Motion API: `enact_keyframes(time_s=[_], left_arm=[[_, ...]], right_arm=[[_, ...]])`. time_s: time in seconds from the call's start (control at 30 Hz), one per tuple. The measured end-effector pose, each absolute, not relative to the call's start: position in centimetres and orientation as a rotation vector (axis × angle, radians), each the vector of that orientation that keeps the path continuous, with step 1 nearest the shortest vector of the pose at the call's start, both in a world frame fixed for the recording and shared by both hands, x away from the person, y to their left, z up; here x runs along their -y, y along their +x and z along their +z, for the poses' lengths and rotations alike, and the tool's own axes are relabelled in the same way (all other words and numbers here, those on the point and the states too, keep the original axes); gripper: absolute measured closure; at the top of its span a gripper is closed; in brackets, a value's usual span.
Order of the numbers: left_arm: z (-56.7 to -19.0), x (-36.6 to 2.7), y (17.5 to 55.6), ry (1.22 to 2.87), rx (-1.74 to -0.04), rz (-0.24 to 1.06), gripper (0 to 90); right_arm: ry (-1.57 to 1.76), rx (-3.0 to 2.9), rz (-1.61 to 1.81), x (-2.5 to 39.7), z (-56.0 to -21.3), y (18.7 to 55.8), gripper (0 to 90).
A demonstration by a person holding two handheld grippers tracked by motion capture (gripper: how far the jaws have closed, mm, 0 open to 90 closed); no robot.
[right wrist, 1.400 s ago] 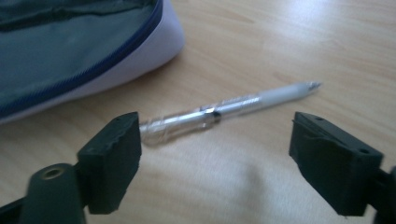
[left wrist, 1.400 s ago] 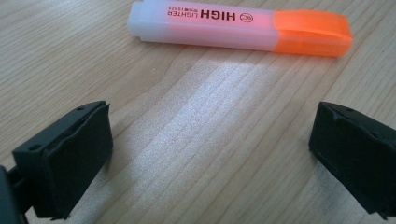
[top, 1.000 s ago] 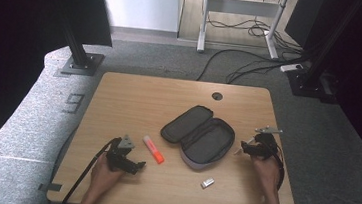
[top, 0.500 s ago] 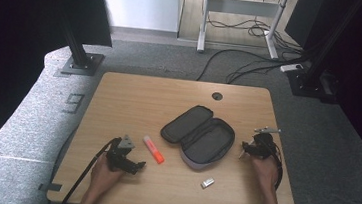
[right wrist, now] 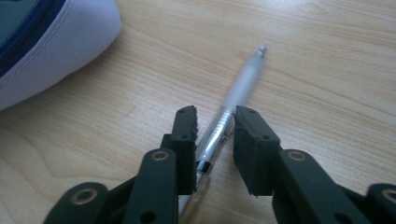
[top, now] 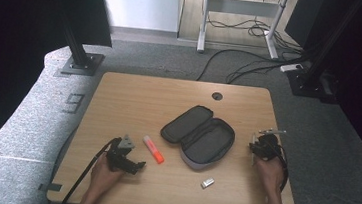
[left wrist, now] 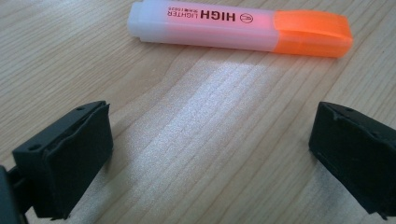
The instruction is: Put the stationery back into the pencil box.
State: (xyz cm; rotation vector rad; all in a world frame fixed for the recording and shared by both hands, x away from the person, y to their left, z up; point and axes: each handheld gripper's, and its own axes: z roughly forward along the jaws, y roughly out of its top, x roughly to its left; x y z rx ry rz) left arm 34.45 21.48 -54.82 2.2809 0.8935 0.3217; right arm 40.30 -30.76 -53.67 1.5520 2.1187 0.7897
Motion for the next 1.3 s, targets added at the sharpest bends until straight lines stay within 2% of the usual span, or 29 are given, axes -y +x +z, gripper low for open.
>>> enact_keyframes(time_s=[0.1,0.17,0.23,0.7,1.3], left_arm=[[-54.8,-21.5,34.4,2.281,-0.894,0.322,0.0],[-54.8,-21.5,34.4,2.281,-0.894,0.322,0.0],[-54.8,-21.5,34.4,2.281,-0.894,0.322,0.0],[-54.8,-21.5,34.4,2.281,-0.894,0.322,0.0],[-54.8,-21.5,34.4,2.281,-0.893,0.322,0.0]], right_arm=[[1.563,-2.128,0.796,30.8,-53.6,40.0,71.0],[1.561,-2.145,0.79,30.9,-53.5,39.8,76.5],[1.563,-2.15,0.791,30.9,-53.5,39.7,77.9],[1.558,-2.183,0.801,31.1,-53.2,39.7,78.7],[1.473,-2.207,0.862,31.0,-49.5,39.2,78.7]])
